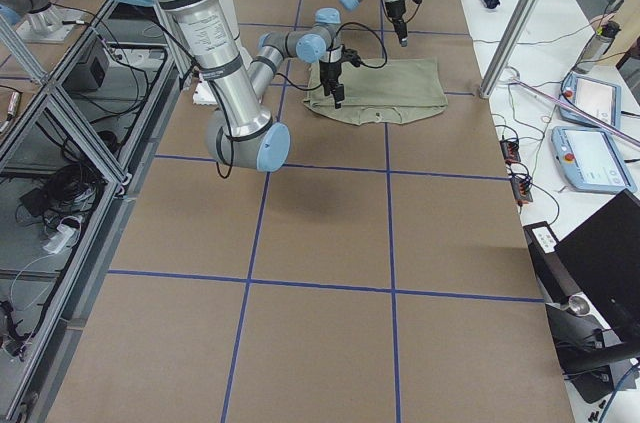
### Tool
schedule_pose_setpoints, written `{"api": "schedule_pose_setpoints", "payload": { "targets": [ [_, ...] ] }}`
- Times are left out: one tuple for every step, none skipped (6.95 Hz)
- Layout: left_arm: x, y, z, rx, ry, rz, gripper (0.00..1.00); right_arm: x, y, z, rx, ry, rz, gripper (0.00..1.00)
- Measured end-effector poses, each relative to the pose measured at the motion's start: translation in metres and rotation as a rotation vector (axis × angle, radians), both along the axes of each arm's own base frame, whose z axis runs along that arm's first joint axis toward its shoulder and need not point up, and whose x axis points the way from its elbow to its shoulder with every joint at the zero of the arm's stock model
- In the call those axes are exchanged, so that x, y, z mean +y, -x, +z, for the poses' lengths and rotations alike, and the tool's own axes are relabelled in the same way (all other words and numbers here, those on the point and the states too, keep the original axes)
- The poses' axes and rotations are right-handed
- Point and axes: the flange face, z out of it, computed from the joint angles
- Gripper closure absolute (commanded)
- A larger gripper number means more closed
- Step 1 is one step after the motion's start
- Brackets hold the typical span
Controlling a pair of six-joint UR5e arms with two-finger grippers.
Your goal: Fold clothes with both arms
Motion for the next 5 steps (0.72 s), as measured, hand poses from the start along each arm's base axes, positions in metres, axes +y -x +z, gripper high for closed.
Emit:
{"api": "schedule_pose_setpoints", "payload": {
  "targets": [
    [0.001,0.0,0.001,0.0,0.0,0.002,0.5,-0.006,0.012,0.002,-0.005,0.003,0.008,0.0],
    [0.001,0.001,0.001,0.001,0.0,0.002,0.5,-0.009,0.017,0.008,-0.003,0.008,0.013,0.0],
    [0.001,0.001,0.001,0.001,0.0,0.002,0.5,-0.01,0.018,0.017,0.004,0.012,0.016,0.0],
    [0.001,0.001,0.001,0.001,0.0,0.002,0.5,-0.011,0.015,0.024,0.01,0.015,0.018,0.0],
    [0.001,0.001,0.002,0.001,0.001,0.002,0.5,-0.016,0.002,0.034,0.014,0.017,0.026,0.0]
  ]
}}
